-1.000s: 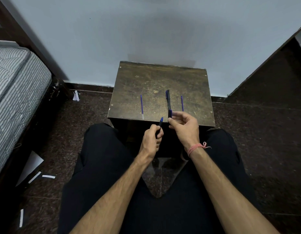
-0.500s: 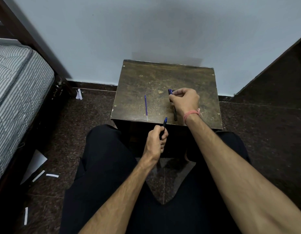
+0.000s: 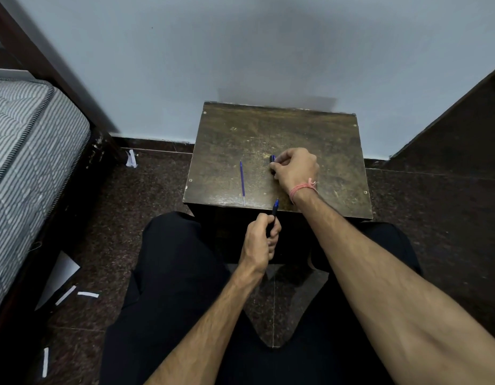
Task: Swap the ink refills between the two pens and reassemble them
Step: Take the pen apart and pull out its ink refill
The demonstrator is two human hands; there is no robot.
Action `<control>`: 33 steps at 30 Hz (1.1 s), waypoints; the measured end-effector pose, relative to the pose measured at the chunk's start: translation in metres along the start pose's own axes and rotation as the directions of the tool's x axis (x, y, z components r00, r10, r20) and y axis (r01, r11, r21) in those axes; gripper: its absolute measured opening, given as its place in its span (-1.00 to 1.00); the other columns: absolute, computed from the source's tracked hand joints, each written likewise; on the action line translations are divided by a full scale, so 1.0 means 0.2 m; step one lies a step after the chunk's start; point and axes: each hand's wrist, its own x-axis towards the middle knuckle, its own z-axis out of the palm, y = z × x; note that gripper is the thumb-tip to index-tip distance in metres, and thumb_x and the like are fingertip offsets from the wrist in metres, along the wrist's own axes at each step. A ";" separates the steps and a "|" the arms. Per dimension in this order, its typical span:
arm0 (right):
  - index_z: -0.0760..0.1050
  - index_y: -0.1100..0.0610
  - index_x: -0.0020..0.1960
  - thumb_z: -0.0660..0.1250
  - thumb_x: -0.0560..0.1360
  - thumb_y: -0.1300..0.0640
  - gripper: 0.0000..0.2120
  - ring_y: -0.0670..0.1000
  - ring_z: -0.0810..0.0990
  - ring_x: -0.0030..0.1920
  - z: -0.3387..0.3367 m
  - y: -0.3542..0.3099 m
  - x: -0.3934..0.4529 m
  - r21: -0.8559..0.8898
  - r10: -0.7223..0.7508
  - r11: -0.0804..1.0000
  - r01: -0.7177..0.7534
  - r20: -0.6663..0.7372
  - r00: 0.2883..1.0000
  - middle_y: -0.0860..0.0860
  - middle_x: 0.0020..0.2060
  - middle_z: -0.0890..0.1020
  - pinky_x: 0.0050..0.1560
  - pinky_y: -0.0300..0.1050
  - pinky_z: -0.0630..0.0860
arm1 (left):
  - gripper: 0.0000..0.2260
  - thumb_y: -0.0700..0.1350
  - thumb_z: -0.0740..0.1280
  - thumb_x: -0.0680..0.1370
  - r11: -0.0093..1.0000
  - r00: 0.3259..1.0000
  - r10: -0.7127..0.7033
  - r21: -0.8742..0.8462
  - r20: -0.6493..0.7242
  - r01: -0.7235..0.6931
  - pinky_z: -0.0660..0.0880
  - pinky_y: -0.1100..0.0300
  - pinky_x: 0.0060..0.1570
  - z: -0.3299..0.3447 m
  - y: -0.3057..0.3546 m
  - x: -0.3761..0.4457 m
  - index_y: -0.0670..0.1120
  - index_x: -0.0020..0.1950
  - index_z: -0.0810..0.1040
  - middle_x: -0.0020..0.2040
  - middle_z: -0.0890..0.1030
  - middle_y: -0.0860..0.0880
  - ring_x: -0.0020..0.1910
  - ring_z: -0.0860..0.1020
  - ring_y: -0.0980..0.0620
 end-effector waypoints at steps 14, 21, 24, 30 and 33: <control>0.78 -0.11 -0.03 0.50 0.49 -0.37 -0.65 -0.06 0.81 -0.14 -0.23 0.25 -0.54 0.528 0.055 0.838 -0.137 0.169 0.984 -0.06 -0.18 0.81 -0.06 -0.03 0.73 | -0.74 -0.19 0.17 0.79 0.978 0.991 0.131 0.156 0.032 -0.135 0.34 0.23 -0.39 0.02 -0.05 0.02 -0.06 0.05 0.63 -0.24 0.55 0.03 -0.33 0.43 0.13; 0.78 0.03 0.02 0.63 0.50 -0.06 -0.81 -0.07 0.72 -0.20 -0.25 0.36 -0.64 0.657 0.130 0.718 -0.230 0.198 0.972 0.03 -0.15 0.80 -0.20 -0.16 0.64 | -0.88 -0.17 0.46 0.68 0.984 0.990 0.130 0.117 0.052 -0.136 0.67 0.17 -0.13 0.03 -0.14 -0.04 -0.09 0.17 0.78 -0.01 0.82 -0.12 -0.20 0.70 0.08; 0.77 0.08 0.00 0.57 0.56 -0.07 -0.78 -0.11 0.71 -0.21 -0.25 0.36 -0.67 0.643 0.136 0.717 -0.269 0.250 0.959 0.01 -0.15 0.79 -0.18 -0.20 0.63 | -0.87 -0.08 0.45 0.69 0.966 0.984 0.177 0.188 0.017 -0.177 0.65 0.17 -0.22 0.02 -0.13 -0.08 0.00 0.05 0.82 -0.13 0.79 -0.05 -0.26 0.66 0.08; 0.66 0.11 -0.08 0.36 0.73 0.00 -0.72 -0.02 0.46 -0.47 -0.27 0.33 -0.72 0.709 0.086 0.594 -0.381 0.416 0.905 0.00 -0.27 0.60 -0.49 -0.16 0.48 | -0.81 -0.11 0.36 0.75 0.996 0.995 0.060 0.067 0.076 -0.065 0.62 0.26 -0.33 0.04 -0.11 -0.14 -0.10 0.07 0.76 -0.29 0.63 0.07 -0.38 0.55 0.16; 0.60 0.09 -0.07 0.32 0.73 -0.04 -0.72 -0.04 0.39 -0.49 -0.28 0.32 -0.72 0.765 0.008 0.449 -0.462 0.513 0.858 -0.01 -0.29 0.53 -0.57 -0.17 0.46 | -0.81 -0.06 0.36 0.74 0.991 0.984 -0.025 -0.126 0.178 0.048 0.62 0.26 -0.29 0.04 -0.08 -0.16 -0.11 0.10 0.74 -0.24 0.60 0.05 -0.36 0.52 0.18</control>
